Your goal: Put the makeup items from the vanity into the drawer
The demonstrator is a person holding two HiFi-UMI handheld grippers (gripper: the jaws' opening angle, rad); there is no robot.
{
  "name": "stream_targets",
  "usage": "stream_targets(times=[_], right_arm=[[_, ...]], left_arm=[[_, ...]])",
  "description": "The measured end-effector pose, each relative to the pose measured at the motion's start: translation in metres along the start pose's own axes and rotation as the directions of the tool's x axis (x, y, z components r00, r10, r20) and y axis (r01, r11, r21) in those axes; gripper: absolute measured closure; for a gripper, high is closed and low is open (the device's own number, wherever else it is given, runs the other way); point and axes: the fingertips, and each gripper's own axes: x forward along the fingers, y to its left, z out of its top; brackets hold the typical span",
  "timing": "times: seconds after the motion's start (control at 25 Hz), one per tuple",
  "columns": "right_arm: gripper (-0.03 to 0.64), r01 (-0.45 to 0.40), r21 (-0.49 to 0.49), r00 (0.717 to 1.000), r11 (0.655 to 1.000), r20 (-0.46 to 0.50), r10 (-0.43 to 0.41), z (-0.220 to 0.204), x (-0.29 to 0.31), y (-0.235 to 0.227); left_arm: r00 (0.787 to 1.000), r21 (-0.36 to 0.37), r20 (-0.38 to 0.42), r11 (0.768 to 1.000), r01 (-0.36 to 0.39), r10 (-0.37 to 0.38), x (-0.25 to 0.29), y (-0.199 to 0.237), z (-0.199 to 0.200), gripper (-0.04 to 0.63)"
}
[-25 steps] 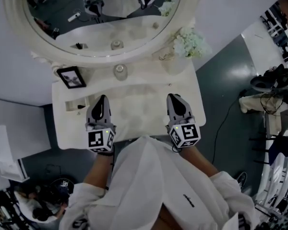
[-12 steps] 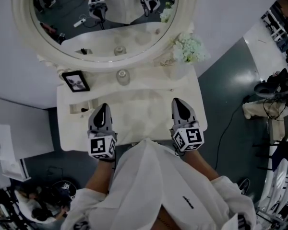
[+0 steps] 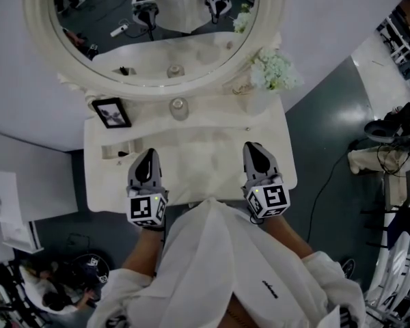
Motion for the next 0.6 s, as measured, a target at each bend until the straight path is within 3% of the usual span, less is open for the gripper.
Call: stream_targets(times=[0.6], right_arm=[[0.6, -0.032, 0.005, 0.999, 0.999, -0.01, 0.032, -0.0012, 0.0079, 0.0073]], left_arm=[[1.0, -0.002, -0.023, 1.0, -0.006, 0.006, 0.0033, 0.0033, -0.0069, 0.568]])
